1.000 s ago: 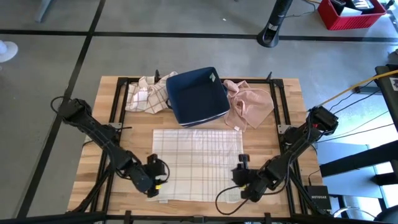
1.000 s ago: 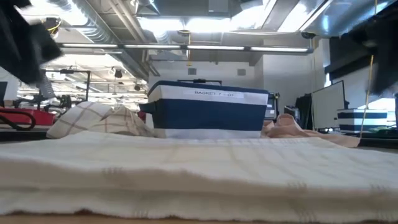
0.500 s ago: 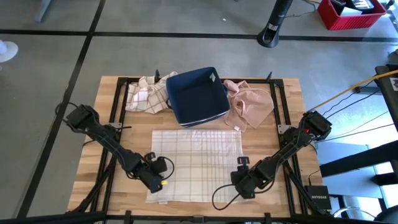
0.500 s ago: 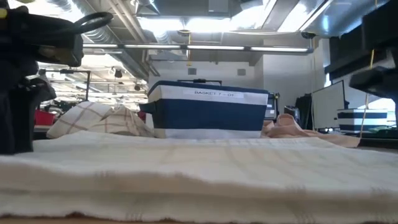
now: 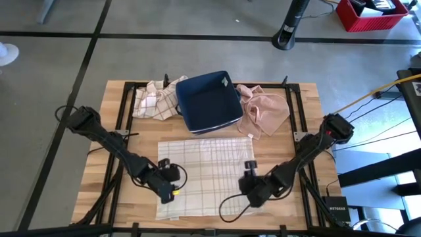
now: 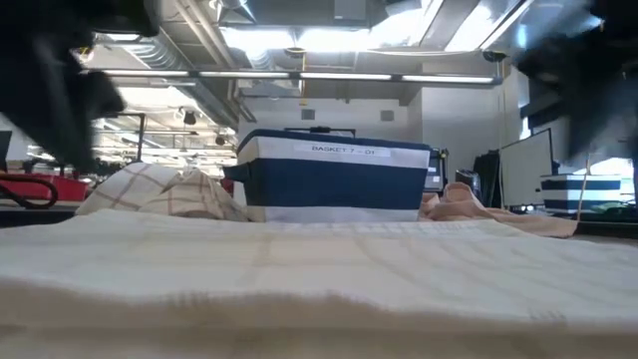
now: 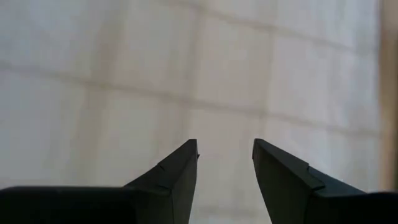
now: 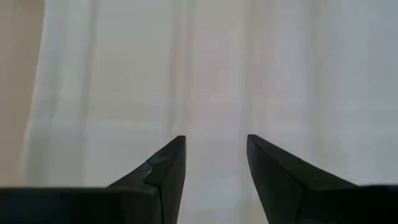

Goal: Fold towel
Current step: Fold the white with gray pattern towel on the table

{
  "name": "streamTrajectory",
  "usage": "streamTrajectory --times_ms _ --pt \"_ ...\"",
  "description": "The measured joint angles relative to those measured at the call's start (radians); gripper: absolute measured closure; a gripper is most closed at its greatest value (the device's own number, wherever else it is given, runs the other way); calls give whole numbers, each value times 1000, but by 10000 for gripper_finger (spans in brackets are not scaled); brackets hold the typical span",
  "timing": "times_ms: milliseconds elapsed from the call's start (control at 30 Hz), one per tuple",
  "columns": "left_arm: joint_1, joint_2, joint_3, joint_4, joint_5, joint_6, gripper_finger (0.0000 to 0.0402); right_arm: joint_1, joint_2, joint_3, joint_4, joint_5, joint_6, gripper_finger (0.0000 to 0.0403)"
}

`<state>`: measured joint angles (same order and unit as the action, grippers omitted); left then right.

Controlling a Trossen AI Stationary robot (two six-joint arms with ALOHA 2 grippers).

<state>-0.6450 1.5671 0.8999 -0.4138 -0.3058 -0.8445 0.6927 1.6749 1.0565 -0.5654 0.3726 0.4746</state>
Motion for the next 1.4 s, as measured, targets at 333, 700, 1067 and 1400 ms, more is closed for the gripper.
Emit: streamTrajectory --times_ms 333,700,1067,1400 --pt "69 57 -82 -75 36 64 254 -167 0 -187 222 -214 -75 230" --pt "58 56 -86 -104 101 14 254 -157 -12 -228 197 -299 23 230" --pt "60 54 30 -130 90 127 254 -161 -104 -136 143 -152 -125 230" --pt "60 53 7 -113 -29 88 254 -188 -80 -136 187 -223 -167 230"
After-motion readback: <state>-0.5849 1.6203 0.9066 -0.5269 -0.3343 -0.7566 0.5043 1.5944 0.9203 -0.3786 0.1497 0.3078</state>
